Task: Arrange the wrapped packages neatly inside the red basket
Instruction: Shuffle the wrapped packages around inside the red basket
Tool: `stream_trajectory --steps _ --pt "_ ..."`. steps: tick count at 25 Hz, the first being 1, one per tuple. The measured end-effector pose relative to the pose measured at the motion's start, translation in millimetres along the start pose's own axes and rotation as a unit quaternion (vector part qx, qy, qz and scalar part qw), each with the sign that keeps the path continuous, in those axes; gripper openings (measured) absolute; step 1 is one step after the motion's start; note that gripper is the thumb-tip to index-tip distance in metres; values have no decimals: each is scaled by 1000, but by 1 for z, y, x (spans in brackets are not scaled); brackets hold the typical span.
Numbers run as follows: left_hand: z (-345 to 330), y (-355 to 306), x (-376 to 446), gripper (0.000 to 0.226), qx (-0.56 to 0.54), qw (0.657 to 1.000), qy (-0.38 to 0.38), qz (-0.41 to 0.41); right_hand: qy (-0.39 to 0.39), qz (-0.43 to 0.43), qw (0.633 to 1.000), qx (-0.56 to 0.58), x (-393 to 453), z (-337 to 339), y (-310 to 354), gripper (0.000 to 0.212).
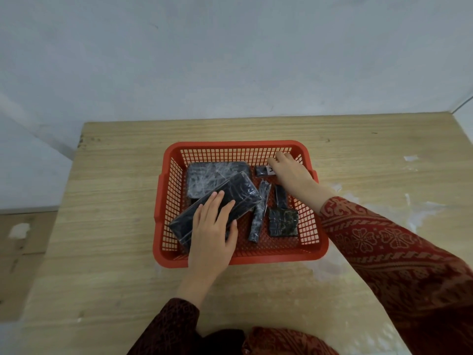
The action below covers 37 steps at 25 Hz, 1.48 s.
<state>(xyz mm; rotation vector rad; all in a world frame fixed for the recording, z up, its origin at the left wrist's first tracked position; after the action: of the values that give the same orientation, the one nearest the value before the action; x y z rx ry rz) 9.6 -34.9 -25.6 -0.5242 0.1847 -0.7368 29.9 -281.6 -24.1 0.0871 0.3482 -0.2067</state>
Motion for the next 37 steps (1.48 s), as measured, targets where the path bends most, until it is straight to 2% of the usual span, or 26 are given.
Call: stream_trajectory --steps 2,5,6,9,11,14,16,18,20,21,24,27,32,37 --pt "0 0 0 40 -1 1000 2 1 -14 50 999 17 -8 2 3 40" --pt "1 1 0 41 -3 1000 5 4 15 146 989 -23 -23 -1 10 39" --pt "1 1 1 41 -4 1000 5 4 23 135 990 -25 -27 -3 10 40" --pt "1 -1 0 40 -6 1000 6 6 60 -7 998 29 -35 -7 7 46" --pt "1 -1 0 40 -5 1000 6 7 99 -69 990 67 -39 -14 12 51" --pt "2 -1 0 39 -10 1000 6 10 116 -115 976 146 -40 -24 17 55" --pt "3 -2 -1 39 -11 1000 4 8 131 -125 971 157 -39 -24 16 56" --pt "3 -2 -1 39 -13 1000 1 6 134 -113 974 143 -38 -21 18 47" --pt "3 -2 -1 38 -15 1000 2 7 105 -113 981 118 -35 -12 15 31" --pt "3 -2 -1 38 -16 1000 3 7 81 -112 985 103 -32 -5 13 30" --pt "3 -2 -1 38 -14 1000 3 7 43 -64 995 63 -17 13 2 37" --pt "3 -2 -1 37 -9 1000 -3 5 91 9 995 38 -5 17 -4 34" --pt "3 -2 -1 37 -11 1000 -7 5 123 37 992 -12 -1 11 -4 29" --pt "3 -2 0 38 -7 1000 -5 6 38 47 997 -42 -10 1 -1 37"
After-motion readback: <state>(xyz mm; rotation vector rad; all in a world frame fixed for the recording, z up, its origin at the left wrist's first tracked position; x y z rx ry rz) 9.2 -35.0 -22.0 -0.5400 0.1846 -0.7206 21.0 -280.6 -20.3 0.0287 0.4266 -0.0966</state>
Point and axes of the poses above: each hand's wrist, its own x-axis towards the middle knuckle, its own z-axis out of the back of the hand, y = z × x, the point moved 2 cm from there along x, towards the middle knuckle, and after that the axes turned 11 degrees about y, right-handed, at the moved point
